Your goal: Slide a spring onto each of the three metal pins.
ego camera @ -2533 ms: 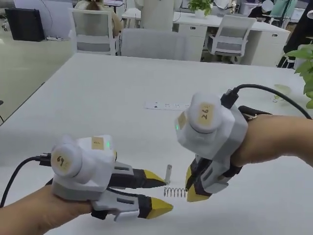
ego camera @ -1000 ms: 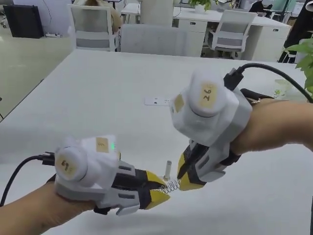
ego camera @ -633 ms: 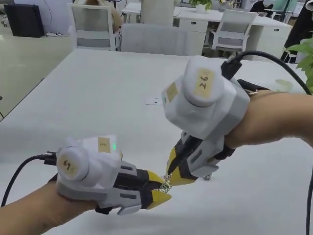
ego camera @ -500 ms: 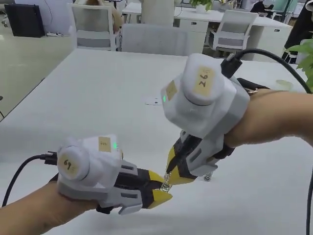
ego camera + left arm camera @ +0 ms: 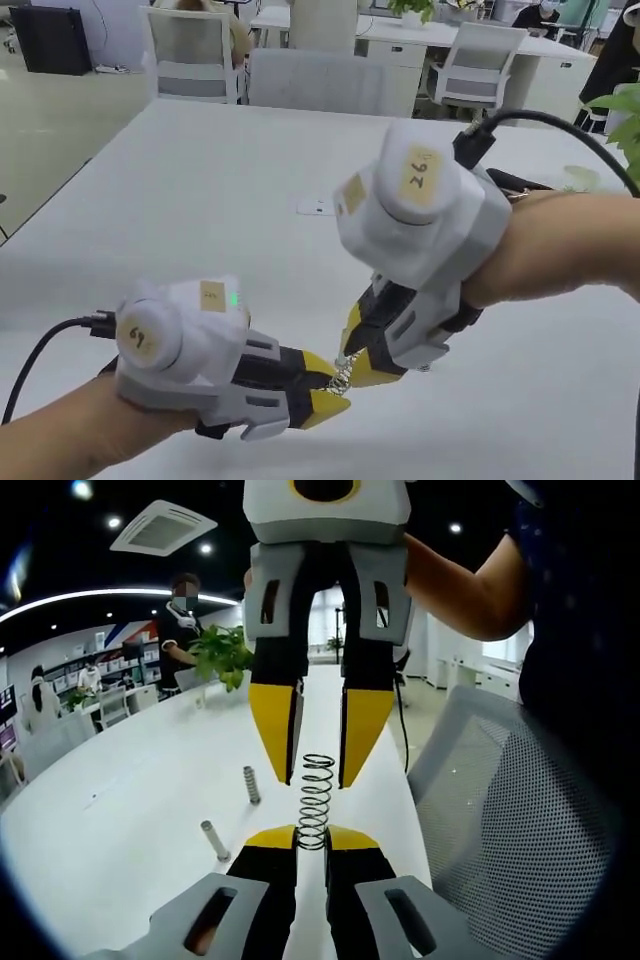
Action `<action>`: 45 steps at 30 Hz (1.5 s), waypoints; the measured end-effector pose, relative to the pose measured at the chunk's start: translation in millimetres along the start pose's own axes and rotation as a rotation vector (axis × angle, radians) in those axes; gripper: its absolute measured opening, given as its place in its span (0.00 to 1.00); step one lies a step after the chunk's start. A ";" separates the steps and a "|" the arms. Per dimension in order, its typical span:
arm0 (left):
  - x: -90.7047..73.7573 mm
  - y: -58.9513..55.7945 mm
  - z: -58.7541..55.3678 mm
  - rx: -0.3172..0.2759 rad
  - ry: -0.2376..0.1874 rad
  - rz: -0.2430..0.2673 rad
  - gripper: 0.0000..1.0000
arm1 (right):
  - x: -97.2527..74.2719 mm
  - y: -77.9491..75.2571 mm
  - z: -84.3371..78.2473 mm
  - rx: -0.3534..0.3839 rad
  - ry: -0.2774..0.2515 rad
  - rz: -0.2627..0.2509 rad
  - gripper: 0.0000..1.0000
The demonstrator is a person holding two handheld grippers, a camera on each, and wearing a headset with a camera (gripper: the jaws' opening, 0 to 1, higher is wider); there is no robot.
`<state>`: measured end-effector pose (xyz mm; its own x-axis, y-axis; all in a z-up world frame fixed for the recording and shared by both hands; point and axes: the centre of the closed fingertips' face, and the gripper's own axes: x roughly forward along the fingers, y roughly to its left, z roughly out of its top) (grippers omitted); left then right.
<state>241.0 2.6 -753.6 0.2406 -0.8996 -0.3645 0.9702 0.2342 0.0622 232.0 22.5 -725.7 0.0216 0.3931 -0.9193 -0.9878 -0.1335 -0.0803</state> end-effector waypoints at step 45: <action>-7.0 8.5 15.3 -0.088 -0.107 0.018 0.10 | 6.4 -10.4 3.8 0.037 -0.036 -0.004 0.08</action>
<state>248.0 5.2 -736.3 0.2641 -0.9280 -0.2628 0.9605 0.2778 -0.0158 241.9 29.9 -729.3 0.0210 0.4262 -0.9044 -0.9928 -0.0979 -0.0692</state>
